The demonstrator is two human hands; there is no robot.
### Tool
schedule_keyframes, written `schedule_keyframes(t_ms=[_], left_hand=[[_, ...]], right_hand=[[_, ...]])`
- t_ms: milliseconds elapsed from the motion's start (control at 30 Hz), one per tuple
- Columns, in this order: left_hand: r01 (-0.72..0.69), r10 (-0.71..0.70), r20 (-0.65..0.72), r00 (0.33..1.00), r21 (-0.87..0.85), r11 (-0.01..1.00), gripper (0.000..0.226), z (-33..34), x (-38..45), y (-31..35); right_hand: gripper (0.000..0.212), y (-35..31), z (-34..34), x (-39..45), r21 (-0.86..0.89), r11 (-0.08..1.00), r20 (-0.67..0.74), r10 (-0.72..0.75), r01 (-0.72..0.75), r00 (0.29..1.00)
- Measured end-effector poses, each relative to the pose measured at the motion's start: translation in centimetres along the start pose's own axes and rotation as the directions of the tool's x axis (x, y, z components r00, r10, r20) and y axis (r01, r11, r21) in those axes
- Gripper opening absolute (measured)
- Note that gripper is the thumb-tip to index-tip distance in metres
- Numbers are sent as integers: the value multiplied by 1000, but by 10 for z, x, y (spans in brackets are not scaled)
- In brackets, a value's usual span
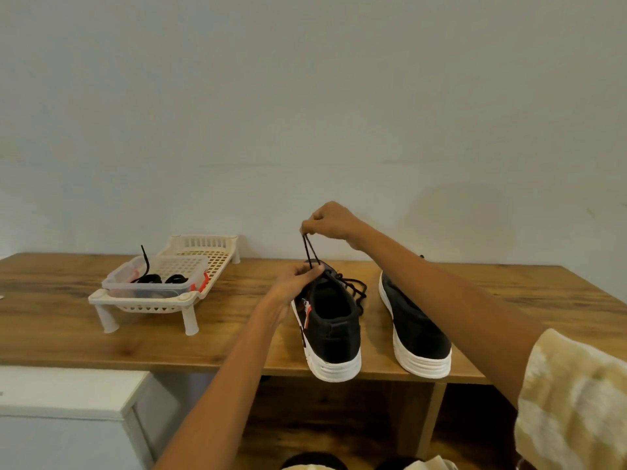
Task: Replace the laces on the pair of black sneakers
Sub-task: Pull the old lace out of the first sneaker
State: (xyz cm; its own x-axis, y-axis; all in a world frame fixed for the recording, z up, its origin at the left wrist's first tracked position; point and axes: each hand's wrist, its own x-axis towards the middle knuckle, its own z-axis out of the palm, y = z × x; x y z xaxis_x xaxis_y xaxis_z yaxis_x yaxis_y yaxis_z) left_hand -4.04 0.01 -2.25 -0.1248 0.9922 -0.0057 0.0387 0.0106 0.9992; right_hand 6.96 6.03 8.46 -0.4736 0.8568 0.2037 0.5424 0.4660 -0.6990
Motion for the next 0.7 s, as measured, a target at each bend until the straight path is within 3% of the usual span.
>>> schedule_keyframes(t_ms=[100, 200, 300, 433, 567, 700], left_hand=[[-5, 6, -39, 999, 33, 999, 19, 2, 3, 6], [7, -20, -147, 989, -89, 996, 18, 6, 4, 17], [-46, -19, -254, 967, -248, 968, 21, -1, 11, 41], [-159, 105, -261, 959, -193, 968, 32, -9, 15, 78], [-184, 128, -303, 944, -167, 969, 29, -10, 14, 72], [-126, 115, -106, 988, -108, 986, 41, -9, 8, 39]], right_hand=[[37, 1, 17, 1, -5, 1000, -12, 9, -9, 1000], [47, 18, 20, -9, 57, 998, -45, 6, -3, 999], [44, 42, 11, -23, 26, 999, 69, 41, -43, 997], [28, 63, 8, -32, -149, 986, 169, -46, 72, 985], [30, 50, 8, -25, -82, 993, 8, -90, 90, 996], [22, 2, -11, -14, 176, 976, -203, -90, 127, 975]])
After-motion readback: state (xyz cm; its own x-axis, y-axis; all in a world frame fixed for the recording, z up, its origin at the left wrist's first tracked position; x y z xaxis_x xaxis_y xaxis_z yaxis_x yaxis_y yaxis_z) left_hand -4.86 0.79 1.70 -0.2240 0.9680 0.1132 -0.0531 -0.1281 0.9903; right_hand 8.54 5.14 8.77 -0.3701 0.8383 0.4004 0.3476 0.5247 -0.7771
